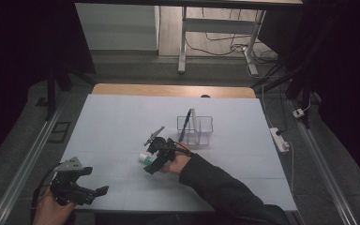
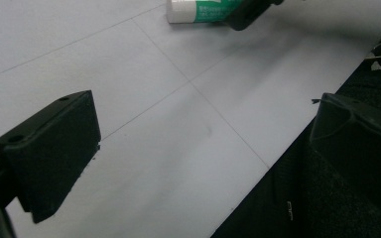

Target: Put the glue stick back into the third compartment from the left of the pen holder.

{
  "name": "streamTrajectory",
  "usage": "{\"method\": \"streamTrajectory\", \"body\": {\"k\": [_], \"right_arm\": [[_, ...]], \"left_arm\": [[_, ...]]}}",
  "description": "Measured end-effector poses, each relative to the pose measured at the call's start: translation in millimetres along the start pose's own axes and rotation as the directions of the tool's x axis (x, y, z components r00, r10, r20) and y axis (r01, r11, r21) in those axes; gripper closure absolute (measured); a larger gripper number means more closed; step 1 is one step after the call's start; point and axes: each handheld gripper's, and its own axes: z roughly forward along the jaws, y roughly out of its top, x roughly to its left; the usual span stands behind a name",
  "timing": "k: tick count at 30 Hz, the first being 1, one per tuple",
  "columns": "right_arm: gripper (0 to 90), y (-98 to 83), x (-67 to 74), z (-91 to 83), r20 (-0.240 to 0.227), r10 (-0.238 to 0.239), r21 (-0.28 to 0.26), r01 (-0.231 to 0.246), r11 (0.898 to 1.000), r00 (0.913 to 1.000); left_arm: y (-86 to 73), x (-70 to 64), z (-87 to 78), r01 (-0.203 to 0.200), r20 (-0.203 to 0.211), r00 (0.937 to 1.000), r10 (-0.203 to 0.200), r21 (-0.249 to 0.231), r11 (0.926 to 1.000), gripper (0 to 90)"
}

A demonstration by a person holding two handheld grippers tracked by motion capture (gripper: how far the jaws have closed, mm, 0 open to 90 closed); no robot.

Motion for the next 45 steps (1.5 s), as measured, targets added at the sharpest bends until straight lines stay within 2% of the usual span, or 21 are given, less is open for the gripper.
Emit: {"method": "streamTrajectory", "body": {"k": [3,6,8,11,14,22,26,28,30,31,33,38,40,42,45], "right_arm": [[12.8,4.8,-1.6,5.0,-0.001,0.001,0.002,-0.001,1.0,1.0],[23.2,7.9,-2.1,7.1,-0.001,-0.007,0.0,0.007,1.0,1.0],[34.8,9.9,-1.3,7.5,0.005,-0.017,0.01,0.017,1.0,0.9998],[50.3,11.5,0.3,8.7,-0.021,-0.033,0.003,0.033,0.999,0.9992],[63.1,12.1,3.5,10.2,-0.005,-0.056,0.017,0.057,0.998,0.9984],[65.4,9.9,5.5,9.2,-0.013,-0.052,0.012,0.052,0.999,0.9986],[65.4,8.1,7.0,1.9,-0.005,-0.067,-0.022,0.067,0.997,0.9977],[65.4,7.9,7.3,-7.0,0.014,-0.081,-0.041,0.082,0.996,0.9966],[65.4,7.6,6.6,-13.7,0.004,-0.056,-0.085,0.056,0.995,0.9984],[65.4,7.7,5.3,-18.7,0.02,-0.058,-0.092,0.06,0.994,0.9981],[65.4,7.6,2.6,-28.8,0.021,-0.04,-0.112,0.042,0.993,0.999],[65.4,2.6,-7.4,-56.9,0.042,0.001,-0.187,0.007,0.982,0.9991],[65.4,0.3,-11.7,-66.6,0.058,0.013,-0.198,-0.001,0.98,0.9982],[65.4,-3.0,-16.6,-76.6,0.06,0.041,-0.229,-0.027,0.973,0.9974],[65.4,-8.0,-25.0,-91.4,0.087,0.066,-0.262,-0.041,0.964,0.994]], "left_arm": [[0.1,0.0,0.3,0.0,0.002,1.0,0.0,0.002,1.0,0.0],[0.2,-0.1,0.5,-0.002,0.001,1.0,0.002,0.007,1.0,0.0],[0.4,-0.2,0.8,-0.003,0.0,1.0,0.003,0.009,1.0,0.0],[0.5,-0.4,1.2,-0.004,-0.001,1.0,0.004,0.013,0.9999,0.0],[0.6,-0.5,1.5,-0.006,0.0,1.0,0.006,0.015,0.9999,0.0],[0.7,-0.9,1.9,-0.009,-0.001,1.0,0.009,0.019,0.9998,0.0],[0.8,-1.1,1.9,-0.011,-0.002,0.9999,0.011,0.02,0.9997,0.0],[0.8,-1.1,1.8,-0.013,-0.003,0.9999,0.013,0.021,0.9997,0.0],[0.8,-1.2,1.9,-0.012,-0.003,0.9999,0.012,0.021,0.9997,0.0],[0.8,-1.1,1.9,-0.012,-0.004,0.9999,0.012,0.021,0.9997,0.0],[0.8,-1.1,2.0,-0.009,-0.004,0.9999,0.01,0.021,0.9997,0.0],[0.6,0.3,1.6,0.005,-0.004,1.0,-0.004,0.018,0.9998,0.0],[0.5,0.2,1.4,0.009,-0.006,0.9999,-0.009,0.015,0.9998,0.0],[0.6,0.6,1.4,0.009,-0.009,0.9999,-0.009,0.015,0.9998,0.0],[0.7,0.9,1.4,0.014,-0.009,0.9999,-0.014,0.016,0.9998,0.0]]}}
